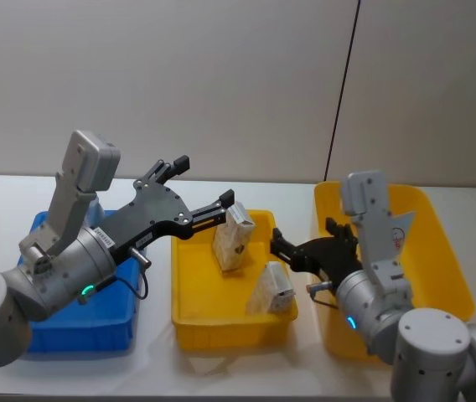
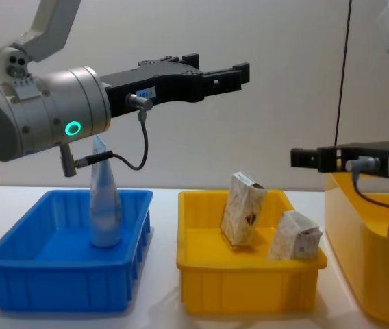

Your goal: Bimanual collaborative sorting of washing and personal care products

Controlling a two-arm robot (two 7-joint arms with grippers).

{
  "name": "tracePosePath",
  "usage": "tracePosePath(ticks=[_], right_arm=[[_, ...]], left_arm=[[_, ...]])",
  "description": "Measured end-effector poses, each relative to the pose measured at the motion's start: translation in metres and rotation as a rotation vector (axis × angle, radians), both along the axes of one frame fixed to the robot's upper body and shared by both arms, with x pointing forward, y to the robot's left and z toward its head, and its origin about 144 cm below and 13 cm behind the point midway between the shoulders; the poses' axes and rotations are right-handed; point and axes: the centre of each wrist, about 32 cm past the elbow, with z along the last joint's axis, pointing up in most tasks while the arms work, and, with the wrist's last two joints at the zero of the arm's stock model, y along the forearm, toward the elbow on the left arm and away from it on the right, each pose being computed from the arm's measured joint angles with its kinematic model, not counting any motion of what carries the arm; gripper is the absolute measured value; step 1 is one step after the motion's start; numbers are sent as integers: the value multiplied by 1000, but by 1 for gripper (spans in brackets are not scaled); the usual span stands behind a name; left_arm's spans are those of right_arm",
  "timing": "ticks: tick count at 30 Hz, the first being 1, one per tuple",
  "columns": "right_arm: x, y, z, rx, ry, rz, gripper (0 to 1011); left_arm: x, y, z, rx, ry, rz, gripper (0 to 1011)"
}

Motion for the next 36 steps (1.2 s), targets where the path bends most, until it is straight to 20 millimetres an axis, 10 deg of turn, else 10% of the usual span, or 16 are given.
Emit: tracePosePath(ticks=[36], right_arm=[[4, 33, -20, 72, 214, -31, 1004]], left_arm=[[0, 0, 0, 0, 0, 0, 1001]])
